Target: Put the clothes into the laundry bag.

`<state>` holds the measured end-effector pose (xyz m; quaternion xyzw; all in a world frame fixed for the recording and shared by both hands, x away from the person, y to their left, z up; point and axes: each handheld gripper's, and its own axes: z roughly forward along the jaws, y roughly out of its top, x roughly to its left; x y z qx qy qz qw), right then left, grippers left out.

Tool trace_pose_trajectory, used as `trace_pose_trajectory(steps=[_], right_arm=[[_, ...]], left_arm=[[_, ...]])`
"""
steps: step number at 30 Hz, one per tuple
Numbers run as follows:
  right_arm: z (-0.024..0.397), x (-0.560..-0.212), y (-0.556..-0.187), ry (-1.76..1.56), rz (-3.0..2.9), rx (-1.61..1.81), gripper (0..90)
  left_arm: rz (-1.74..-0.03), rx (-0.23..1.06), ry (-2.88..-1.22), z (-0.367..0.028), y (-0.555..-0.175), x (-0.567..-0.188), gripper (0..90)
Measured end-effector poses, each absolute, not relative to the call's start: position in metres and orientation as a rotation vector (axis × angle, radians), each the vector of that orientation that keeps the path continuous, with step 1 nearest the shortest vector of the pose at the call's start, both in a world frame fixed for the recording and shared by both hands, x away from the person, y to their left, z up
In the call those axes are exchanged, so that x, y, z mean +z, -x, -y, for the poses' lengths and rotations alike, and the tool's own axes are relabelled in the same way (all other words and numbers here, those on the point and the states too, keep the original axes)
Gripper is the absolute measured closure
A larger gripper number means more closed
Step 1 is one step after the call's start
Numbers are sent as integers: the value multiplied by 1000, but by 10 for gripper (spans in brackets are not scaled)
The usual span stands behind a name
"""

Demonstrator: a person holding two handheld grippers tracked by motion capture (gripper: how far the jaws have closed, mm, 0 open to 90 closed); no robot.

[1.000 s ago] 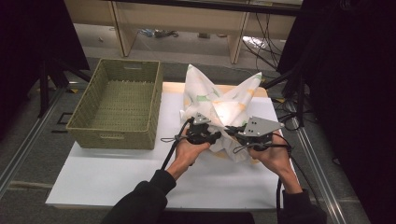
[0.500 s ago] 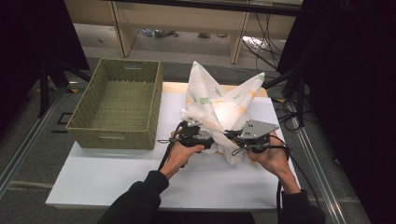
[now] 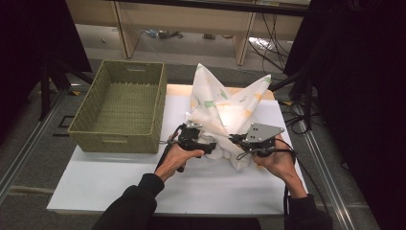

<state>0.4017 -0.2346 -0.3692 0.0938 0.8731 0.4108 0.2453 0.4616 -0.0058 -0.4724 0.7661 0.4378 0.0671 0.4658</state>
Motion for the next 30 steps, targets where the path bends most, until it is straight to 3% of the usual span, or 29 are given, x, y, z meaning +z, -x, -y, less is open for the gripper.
trace_pose_trajectory(steps=[4, 7, 12, 17, 19, 26, 30], right_arm=[[234, -370, -402, -246, -2385, 1115, 900], [235, -369, -402, -257, -2381, 1132, 900], [233, -369, -402, -253, -2382, 1129, 900], [234, -369, -402, -246, -2388, 1131, 900], [235, -368, -402, -248, -2386, 1133, 900], [235, -357, -395, -227, -2372, 1160, 900], [242, -355, -396, -231, -2367, 1147, 900]], left_arm=[[-990, 216, -1936, 14, -458, -475, 81], [-957, 210, -1948, 16, -455, -473, 156], [-894, 262, -2049, 31, -451, -476, 183], [-863, 281, -2010, 35, -455, -474, 603], [-878, 264, -1963, 34, -455, -470, 670], [-886, 273, -1746, 37, -458, -428, 722], [-924, 280, -1771, 37, -471, -439, 718]])
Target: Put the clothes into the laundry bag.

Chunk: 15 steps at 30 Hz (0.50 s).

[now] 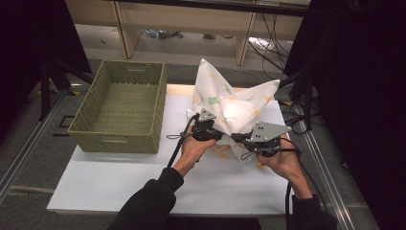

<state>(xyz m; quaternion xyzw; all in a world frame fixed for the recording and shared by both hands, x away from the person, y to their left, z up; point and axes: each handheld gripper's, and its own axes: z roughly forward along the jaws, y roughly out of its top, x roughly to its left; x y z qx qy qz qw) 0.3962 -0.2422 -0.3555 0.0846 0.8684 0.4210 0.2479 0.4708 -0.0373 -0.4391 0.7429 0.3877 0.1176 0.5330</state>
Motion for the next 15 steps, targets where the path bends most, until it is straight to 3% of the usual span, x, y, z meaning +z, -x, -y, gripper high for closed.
trace_pose_trajectory(steps=[9, 15], right_arm=[[234, -380, -401, -247, -2459, 1075, 900], [238, -380, -401, -267, -2450, 1094, 900]], left_arm=[[-1002, 239, -1784, 25, -489, -478, 613], [-983, 334, -1881, 9, -471, -463, 315]])
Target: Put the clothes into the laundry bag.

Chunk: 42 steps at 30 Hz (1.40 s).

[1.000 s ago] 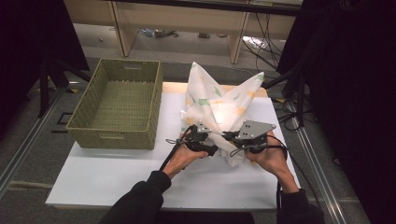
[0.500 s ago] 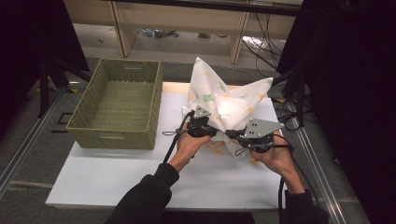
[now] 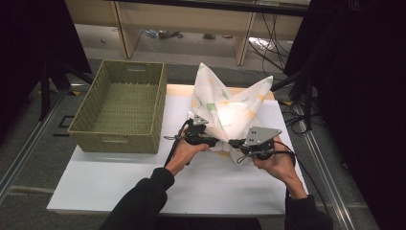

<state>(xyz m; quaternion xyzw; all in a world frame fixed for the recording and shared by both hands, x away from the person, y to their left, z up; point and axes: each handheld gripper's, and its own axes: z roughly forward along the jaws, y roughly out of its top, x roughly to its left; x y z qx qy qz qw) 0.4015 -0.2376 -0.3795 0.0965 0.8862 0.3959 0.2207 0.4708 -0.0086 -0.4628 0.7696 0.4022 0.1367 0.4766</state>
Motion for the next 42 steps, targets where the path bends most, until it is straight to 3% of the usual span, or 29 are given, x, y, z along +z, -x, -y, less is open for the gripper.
trace_pose_trajectory(steps=[1, 5, 9, 12, 15, 16, 17, 20, 24, 27, 30, 33, 35, 40, 42], right_arm=[[238, -380, -402, -268, -2449, 1095, 900], [238, -378, -402, -278, -2437, 1099, 900], [237, -379, -402, -288, -2433, 1093, 900], [236, -379, -403, -273, -2436, 1098, 900], [236, -379, -402, -282, -2434, 1099, 900], [236, -379, -401, -285, -2439, 1100, 900], [236, -379, -401, -290, -2448, 1101, 900], [237, -380, -402, -288, -2462, 1083, 900], [240, -376, -400, -289, -2454, 1095, 900], [244, -373, -399, -282, -2451, 1096, 900], [242, -381, -400, -293, -2477, 1098, 900], [235, -391, -400, -294, -2510, 1076, 900], [235, -394, -401, -304, -2513, 1067, 900], [240, -392, -403, -326, -2495, 1084, 900], [241, -392, -403, -334, -2488, 1086, 900]], left_arm=[[-985, 348, -1885, 2, -467, -461, 257], [-990, 379, -1947, -17, -460, -464, 169], [-927, 294, -1977, -11, -461, -479, 163], [-847, 306, -1982, 5, -464, -485, 184], [-812, 333, -2035, 22, -470, -485, 330], [-785, 352, -2054, 25, -472, -483, 511], [-754, 356, -2067, 29, -474, -481, 618], [-702, 375, -2048, 35, -477, -471, 719], [-718, 395, -1921, 40, -473, -450, 746], [-700, 452, -1946, 43, -477, -451, 745], [-820, 486, -1992, 36, -502, -469, 735], [-907, 431, -1965, 30, -513, -482, 722], [-873, 424, -1982, 28, -510, -484, 699], [-880, 395, -2048, 15, -502, -474, 464], [-877, 453, -2093, 4, -493, -467, 411]])
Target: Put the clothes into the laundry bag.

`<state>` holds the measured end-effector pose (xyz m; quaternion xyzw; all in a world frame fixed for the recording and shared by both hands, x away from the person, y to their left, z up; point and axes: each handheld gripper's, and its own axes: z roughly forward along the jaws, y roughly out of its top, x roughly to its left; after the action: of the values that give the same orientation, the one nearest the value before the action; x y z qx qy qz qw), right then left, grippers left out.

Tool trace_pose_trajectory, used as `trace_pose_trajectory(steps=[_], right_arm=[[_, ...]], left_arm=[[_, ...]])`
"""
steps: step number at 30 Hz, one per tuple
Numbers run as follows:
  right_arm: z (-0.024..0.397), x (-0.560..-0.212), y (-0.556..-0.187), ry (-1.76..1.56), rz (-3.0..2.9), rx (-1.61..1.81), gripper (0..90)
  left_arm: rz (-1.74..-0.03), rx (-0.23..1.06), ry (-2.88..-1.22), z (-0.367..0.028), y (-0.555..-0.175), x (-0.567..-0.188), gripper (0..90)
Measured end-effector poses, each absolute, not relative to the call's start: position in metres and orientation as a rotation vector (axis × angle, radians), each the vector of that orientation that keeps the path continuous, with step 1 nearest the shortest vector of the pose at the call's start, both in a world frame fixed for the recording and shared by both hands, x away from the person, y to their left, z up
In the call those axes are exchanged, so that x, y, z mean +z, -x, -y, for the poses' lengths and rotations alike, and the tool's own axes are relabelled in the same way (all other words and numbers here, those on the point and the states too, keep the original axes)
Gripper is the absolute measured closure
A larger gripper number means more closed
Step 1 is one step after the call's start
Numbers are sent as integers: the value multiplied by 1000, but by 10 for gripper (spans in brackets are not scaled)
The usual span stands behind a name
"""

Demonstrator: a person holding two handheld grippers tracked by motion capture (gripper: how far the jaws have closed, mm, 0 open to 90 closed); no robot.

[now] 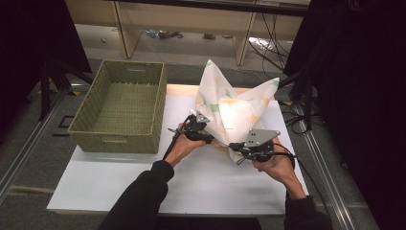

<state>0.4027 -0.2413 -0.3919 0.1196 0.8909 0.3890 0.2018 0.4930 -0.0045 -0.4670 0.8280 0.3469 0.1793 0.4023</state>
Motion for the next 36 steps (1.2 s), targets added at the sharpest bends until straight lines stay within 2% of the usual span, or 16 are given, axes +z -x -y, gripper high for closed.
trace_pose_trajectory(steps=[2, 3, 7, 11, 19, 22, 23, 24, 25, 27, 36], right_arm=[[242, -392, -404, -323, -2484, 1090, 900], [242, -392, -404, -323, -2484, 1088, 900], [242, -392, -404, -331, -2484, 1086, 900], [241, -393, -405, -325, -2484, 1082, 900], [240, -393, -405, -322, -2485, 1082, 900], [241, -393, -405, -321, -2485, 1084, 900], [241, -393, -405, -321, -2483, 1085, 900], [241, -393, -405, -321, -2480, 1086, 900], [241, -392, -405, -326, -2481, 1089, 900], [243, -391, -405, -323, -2462, 1080, 900], [244, -393, -406, -343, -2477, 1054, 900]], left_arm=[[-883, 464, -2141, -6, -486, -463, 348], [-923, 478, -2089, -9, -482, -463, 338], [-1015, 518, -2091, -32, -478, -466, 296], [-1095, 448, -2074, -39, -480, -478, 286], [-1089, 450, -2131, -23, -494, -492, 304], [-1035, 463, -2132, -21, -500, -491, 458], [-988, 461, -2155, -21, -501, -490, 638], [-964, 448, -2160, -21, -501, -488, 729], [-954, 443, -2160, -21, -499, -486, 860], [-898, 476, -2191, -21, -494, -480, 884], [-725, 421, -2137, -43, -429, -447, 886]])
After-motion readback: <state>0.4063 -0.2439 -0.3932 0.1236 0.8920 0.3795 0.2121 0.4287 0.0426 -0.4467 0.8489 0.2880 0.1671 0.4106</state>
